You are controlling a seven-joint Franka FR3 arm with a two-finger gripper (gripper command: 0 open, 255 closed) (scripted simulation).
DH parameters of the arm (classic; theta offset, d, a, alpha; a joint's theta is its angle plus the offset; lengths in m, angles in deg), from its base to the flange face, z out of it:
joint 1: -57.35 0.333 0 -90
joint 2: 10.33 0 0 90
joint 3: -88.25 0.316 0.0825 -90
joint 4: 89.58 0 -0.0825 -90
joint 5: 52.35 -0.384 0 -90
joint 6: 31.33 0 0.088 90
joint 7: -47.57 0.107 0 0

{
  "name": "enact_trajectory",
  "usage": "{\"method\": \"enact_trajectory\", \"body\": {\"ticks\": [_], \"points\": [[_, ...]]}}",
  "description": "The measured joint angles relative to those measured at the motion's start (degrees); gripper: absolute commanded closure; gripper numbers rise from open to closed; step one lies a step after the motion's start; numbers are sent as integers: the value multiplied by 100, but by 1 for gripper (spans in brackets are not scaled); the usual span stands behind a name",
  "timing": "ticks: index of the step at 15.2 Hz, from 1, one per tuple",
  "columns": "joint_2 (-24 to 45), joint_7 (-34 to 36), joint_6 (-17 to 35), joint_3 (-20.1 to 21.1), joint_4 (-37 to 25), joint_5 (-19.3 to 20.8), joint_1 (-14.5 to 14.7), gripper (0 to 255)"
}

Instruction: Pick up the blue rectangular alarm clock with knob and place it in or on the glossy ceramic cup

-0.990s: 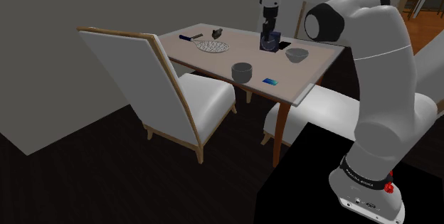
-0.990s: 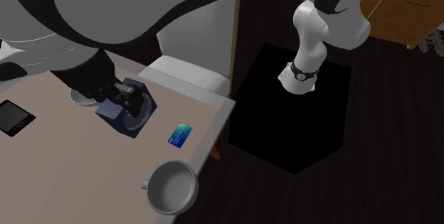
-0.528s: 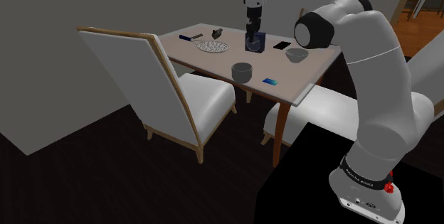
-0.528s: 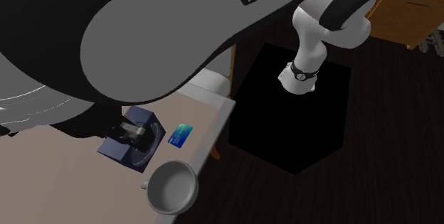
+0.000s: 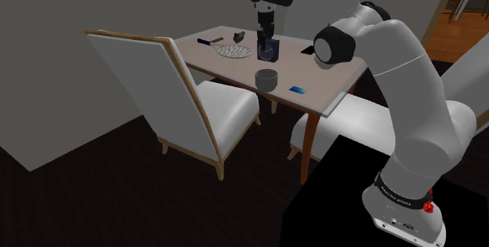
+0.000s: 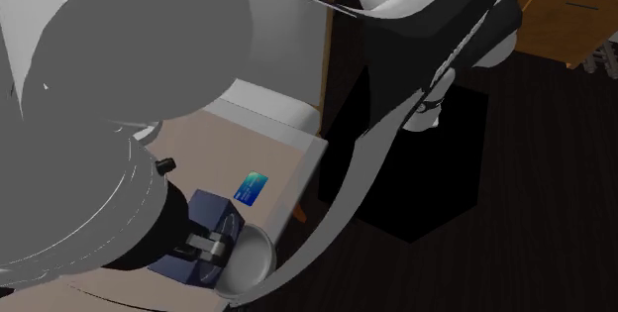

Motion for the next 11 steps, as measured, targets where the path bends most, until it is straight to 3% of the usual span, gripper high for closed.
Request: {"method": "enact_trajectory", "body": {"ticks": [11], "points": [[-444, -74, 1182, -59, 1661, 82, 326, 255]]}}
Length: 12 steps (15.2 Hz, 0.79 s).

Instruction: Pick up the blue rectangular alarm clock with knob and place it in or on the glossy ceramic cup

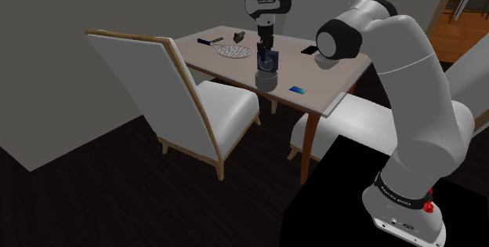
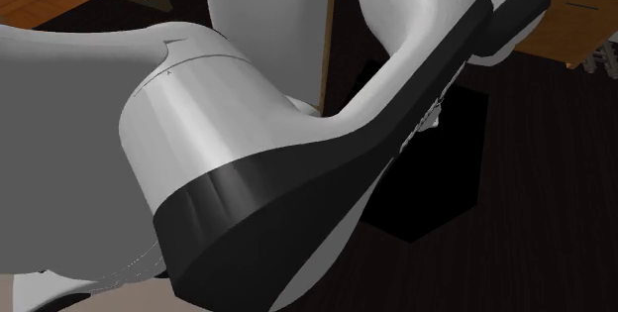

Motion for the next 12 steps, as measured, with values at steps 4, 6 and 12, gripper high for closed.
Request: {"method": "enact_trajectory", "body": {"ticks": [4, 6, 12], "points": [[-34, -17, 232, 0, 262, 0, 40, 255], [-34, -14, 237, 1, 257, -2, 43, 255], [-34, -15, 243, -2, 272, 2, 42, 0]]}}
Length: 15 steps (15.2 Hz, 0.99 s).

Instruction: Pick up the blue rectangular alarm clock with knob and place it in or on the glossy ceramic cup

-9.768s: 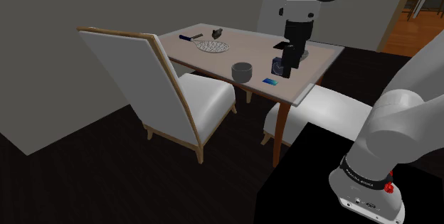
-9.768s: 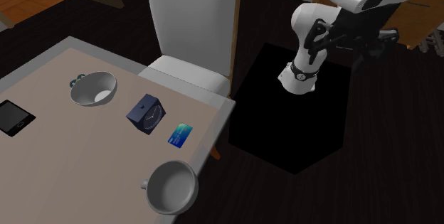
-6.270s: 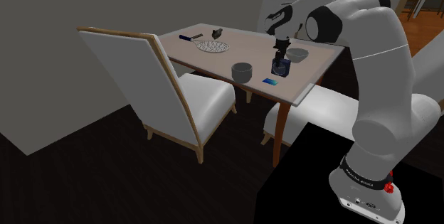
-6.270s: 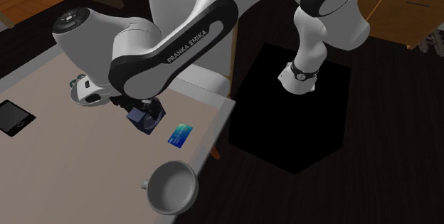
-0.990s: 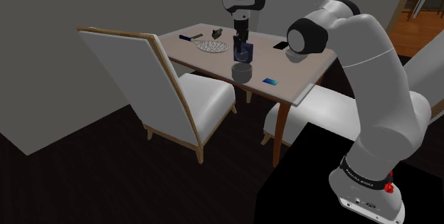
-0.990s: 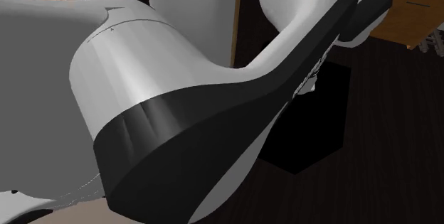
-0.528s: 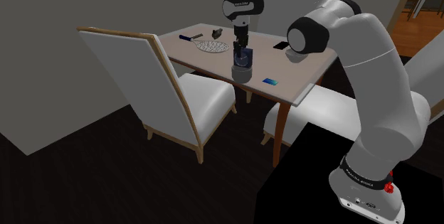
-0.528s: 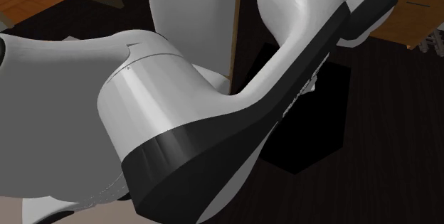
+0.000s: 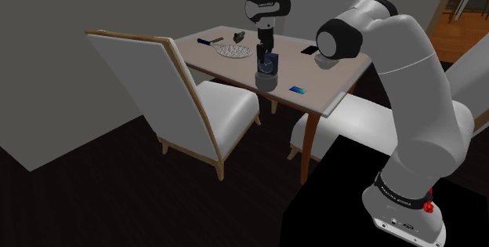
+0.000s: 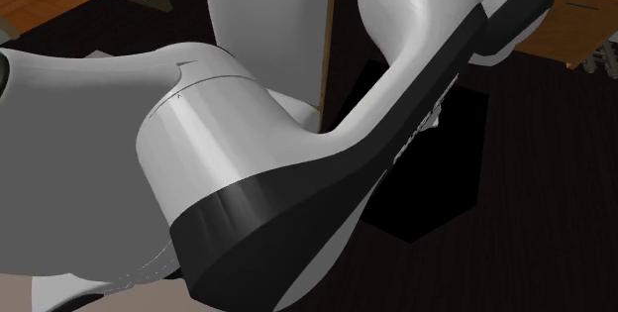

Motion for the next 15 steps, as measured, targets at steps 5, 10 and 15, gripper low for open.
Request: {"method": "enact_trajectory", "body": {"ticks": [5, 10, 15], "points": [[17, 9, -97, 2, -114, -1, -16, 0], [210, 64, -838, 21, -1070, -32, -177, 0], [215, 65, -875, 22, -1107, -32, -183, 0]]}}
